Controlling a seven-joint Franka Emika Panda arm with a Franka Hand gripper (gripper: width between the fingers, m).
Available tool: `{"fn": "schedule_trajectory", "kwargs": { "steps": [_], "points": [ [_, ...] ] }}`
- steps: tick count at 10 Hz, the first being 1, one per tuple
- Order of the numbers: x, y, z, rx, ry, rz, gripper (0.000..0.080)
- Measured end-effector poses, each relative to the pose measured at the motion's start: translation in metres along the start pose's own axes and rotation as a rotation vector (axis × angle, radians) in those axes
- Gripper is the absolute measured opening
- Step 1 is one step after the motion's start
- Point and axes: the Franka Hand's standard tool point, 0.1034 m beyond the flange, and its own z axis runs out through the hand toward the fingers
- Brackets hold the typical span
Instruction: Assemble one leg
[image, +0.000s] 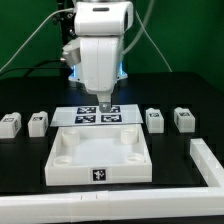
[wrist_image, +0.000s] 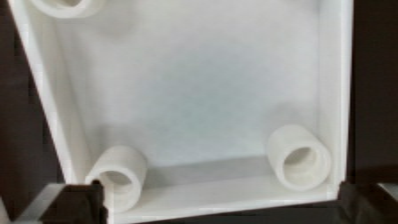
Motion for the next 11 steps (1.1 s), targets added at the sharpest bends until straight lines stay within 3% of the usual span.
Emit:
{"fn": "schedule_trajectory", "kwargs": {
  "steps": [4,5,6,7,9,11],
  "points": [
    [-0.004,-0.003,0.003,0.0,0.0,-0.064,0.065],
    [-0.009,-0.027,0.02,-0.006,0.003,-0.044,0.065],
    [-0.012,-0.059,0.039,0.019,0.008,-0.013,0.065],
    [-0.01,-0.075,0.049,0.045,0.011,0.043,0.065],
    [-0.013,-0.08,0.082,0.078,0.026,0.081,0.065],
    [-0.015,-0.073,0.096,0.084,0.032,0.092,0.065]
  ]
}}
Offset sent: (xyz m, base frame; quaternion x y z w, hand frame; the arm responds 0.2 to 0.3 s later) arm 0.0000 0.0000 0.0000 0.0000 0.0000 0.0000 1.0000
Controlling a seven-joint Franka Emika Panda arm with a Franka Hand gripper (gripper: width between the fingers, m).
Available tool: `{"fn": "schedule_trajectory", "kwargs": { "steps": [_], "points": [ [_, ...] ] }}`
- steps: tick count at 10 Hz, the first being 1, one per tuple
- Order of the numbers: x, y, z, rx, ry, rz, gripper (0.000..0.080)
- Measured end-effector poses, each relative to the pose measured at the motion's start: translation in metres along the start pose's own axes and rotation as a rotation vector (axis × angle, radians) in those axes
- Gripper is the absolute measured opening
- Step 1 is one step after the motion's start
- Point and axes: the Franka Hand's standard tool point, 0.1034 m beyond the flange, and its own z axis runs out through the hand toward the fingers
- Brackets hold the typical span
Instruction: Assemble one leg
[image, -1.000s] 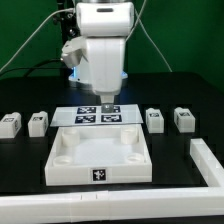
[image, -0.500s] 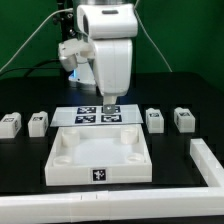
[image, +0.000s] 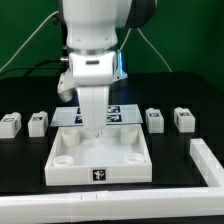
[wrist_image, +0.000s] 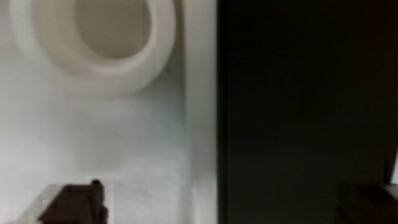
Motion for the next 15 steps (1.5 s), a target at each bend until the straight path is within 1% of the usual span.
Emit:
{"fn": "schedule_trajectory", "kwargs": {
  "steps": [1,2,4,5,6,7,14,15],
  "points": [
    [-0.0001,0.0026,0.0,-0.015,0.002,0.001,0.065],
    [-0.0001,0.0021,0.0003,-0.013,0.001,0.001,0.0607],
    [-0.0001,0.002,0.0004,-0.013,0.001,0.001,0.0323],
    [-0.0001,0.002,0.0004,-0.013,0.001,0.001,0.0323],
    [-0.0002,0.0019,0.0005,-0.013,0.002,0.001,0.0135],
    [-0.0002,0.0048,-0.0014,-0.025,0.002,0.002,0.0064],
    [0.0003,0.0056,-0.0017,-0.028,0.002,0.002,0.0064],
    [0.0083,0.0105,-0.0029,-0.034,0.006,-0.004,0.0064]
  ]
}}
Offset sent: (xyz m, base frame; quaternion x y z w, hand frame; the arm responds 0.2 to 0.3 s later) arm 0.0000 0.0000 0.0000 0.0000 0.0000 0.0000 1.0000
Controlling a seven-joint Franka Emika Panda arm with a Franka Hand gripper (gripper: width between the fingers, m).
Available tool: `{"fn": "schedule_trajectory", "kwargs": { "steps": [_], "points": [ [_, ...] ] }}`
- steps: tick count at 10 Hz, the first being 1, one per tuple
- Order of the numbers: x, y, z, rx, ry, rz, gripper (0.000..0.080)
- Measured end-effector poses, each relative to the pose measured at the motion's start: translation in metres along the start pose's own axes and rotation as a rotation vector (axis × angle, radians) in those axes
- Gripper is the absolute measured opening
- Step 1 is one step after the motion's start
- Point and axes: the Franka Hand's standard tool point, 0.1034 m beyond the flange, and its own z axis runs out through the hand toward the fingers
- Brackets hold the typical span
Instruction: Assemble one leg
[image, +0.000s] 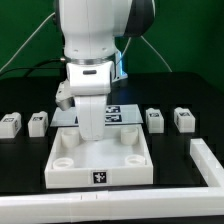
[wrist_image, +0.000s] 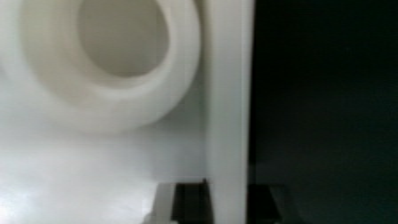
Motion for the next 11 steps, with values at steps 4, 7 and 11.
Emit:
{"fn": "schedule_trajectory", "kwargs": {
  "steps": [4,7,11],
  "points": [
    [0.059,0.035,-0.005,-0.032,0.043,-0.057,0.0063],
    [0.073,0.053,-0.002,0.024,0.041,0.012,0.0064],
    [0.072,0.053,-0.003,0.029,0.015,0.019,0.0067]
  ]
}}
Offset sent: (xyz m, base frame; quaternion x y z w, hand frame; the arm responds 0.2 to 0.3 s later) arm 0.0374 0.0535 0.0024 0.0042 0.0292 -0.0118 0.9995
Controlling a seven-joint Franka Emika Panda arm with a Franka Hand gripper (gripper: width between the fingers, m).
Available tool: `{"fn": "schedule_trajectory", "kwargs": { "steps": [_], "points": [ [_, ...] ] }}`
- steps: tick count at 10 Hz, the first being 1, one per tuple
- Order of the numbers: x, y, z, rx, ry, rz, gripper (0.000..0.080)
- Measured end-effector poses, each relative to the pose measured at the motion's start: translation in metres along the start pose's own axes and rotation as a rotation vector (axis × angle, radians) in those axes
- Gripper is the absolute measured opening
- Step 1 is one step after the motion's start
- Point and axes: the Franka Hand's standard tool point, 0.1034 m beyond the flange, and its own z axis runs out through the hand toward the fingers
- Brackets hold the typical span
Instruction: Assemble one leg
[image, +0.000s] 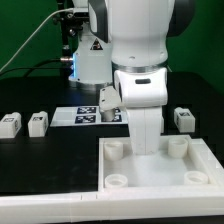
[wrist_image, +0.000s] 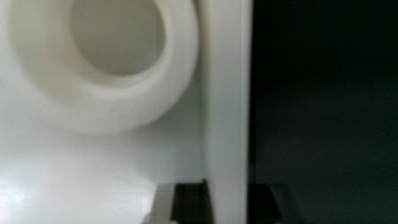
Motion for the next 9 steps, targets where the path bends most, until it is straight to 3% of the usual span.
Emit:
{"fn": "schedule_trajectory", "kwargs": {
  "steps": [1,4,5,6,9],
  "points": [
    [-0.0005,-0.0002,0.0006,0.001,0.0,0.001,0.0067],
    [-0.0011,-0.0003,0.0009,0.002,0.0,0.002,0.0545],
    [-0.0012,-0.0003,0.0009,0.002,0.0,0.003,0.0545],
    [-0.0013,-0.0003,0.0009,0.002,0.0,0.003,0.0633],
    [-0.0015,-0.0003,0.0009,0.002,0.0,0.003,0.0648]
  ]
}}
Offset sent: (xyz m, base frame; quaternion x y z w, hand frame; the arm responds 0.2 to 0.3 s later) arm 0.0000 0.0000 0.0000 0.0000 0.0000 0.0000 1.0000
